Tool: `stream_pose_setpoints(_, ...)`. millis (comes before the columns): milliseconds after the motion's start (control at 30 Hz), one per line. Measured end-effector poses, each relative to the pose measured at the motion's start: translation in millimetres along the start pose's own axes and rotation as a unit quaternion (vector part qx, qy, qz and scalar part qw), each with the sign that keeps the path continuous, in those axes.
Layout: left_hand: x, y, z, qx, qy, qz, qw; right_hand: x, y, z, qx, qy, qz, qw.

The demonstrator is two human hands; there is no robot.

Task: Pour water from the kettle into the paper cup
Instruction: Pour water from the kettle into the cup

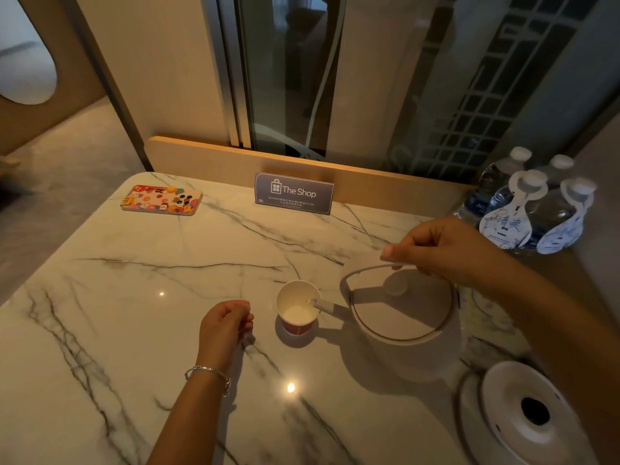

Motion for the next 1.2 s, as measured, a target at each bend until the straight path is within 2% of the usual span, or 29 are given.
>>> stream_pose_setpoints(567,11.1,-5.6,-7.8,0.016,0.018,-0.037,0.999,1.4,1.3,-6.0,-0.028,-0.035,0.004,0.999)
stream_pose_setpoints(1200,10.9,-7.5,-7.9,0.026,0.01,-0.04,0.999,-0.1,4.9,-7.7,-0.039,-0.047,0.003,0.998)
Point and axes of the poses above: each hand's wrist, its own x-axis towards the middle knuckle, its own y-axis out of the back of the hand, z = x × y, the point moved 2 cm from there along x, towards the middle knuckle, and after that the axes turned 2 degrees about x, right-handed, at the moved point
